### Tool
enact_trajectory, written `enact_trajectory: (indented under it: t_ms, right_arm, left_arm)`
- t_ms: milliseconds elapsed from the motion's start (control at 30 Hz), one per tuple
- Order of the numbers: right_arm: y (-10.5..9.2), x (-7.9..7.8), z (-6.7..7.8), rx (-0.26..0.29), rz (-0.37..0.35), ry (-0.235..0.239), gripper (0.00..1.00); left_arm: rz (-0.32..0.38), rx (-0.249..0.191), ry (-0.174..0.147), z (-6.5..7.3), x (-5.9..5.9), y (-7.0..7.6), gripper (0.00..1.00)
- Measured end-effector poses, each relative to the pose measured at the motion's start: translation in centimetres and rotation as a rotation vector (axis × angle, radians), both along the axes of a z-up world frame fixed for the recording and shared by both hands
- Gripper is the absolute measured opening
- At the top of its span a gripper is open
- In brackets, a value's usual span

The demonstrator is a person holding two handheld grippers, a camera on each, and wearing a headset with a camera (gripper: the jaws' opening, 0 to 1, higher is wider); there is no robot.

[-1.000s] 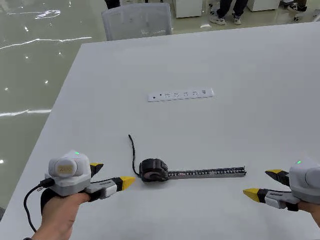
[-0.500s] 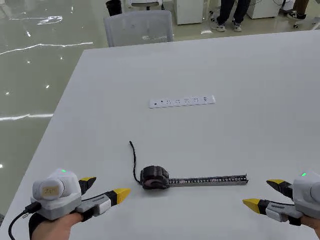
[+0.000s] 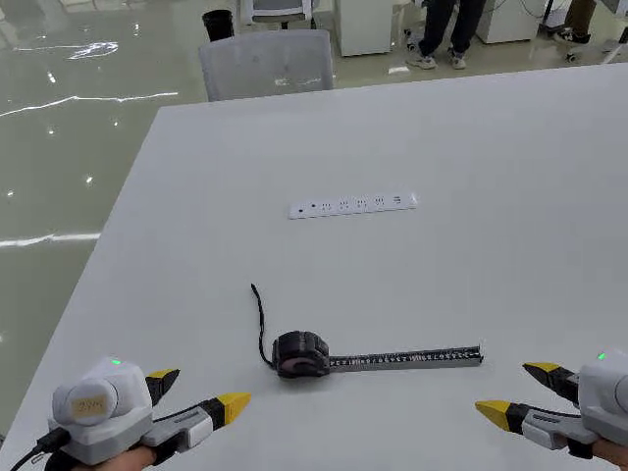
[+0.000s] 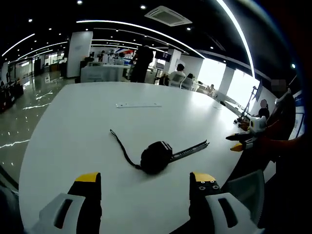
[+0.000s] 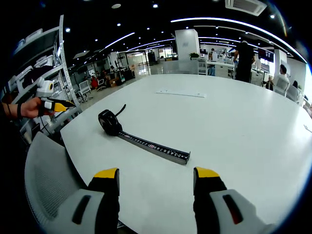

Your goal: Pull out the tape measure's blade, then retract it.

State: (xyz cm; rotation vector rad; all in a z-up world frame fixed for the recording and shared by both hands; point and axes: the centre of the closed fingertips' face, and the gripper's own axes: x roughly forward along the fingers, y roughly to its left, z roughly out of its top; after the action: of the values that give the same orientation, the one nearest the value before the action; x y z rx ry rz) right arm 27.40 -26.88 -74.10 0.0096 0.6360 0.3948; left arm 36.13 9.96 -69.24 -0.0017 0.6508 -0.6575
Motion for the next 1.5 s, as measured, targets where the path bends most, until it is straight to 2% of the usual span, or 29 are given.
enact_trajectory:
  t_ms: [167,633,800,1133,1233,1267,1500]
  right_arm:
    - [-0.1,-0.7,-0.3,0.004,-0.006,0.004,0.63]
    - [-0.9,-2.0,-1.1,0.024,-0.016,0.025,0.63]
    - [-1.3,-1.9,-1.8,0.030,-0.016,0.035,0.62]
    - [-1.1,-1.8,-2.2,0.042,-0.011,0.044,0.59]
    - [-1.1,-1.6,-2.3,0.042,0.001,0.047,0.59]
    - [-1.4,-1.4,-2.4,0.039,0.007,0.052,0.59]
    - [-1.7,-0.9,-2.6,0.036,0.015,0.059,0.58]
  left_arm:
    - [-0.005,0.004,-0.001,0.0,-0.1,-0.4,0.71]
    - [-0.006,0.013,0.020,-0.6,-0.7,-1.8,0.71]
    - [0.006,0.011,0.026,-0.7,-0.4,-2.0,0.71]
    - [0.006,0.014,0.039,-1.0,-0.2,-2.8,0.71]
    - [0.008,0.022,0.049,-1.2,-0.1,-3.4,0.71]
    - [0.016,0.015,0.058,-1.3,0.2,-3.8,0.71]
    - [0.023,0.006,0.077,-1.8,0.6,-4.5,0.71]
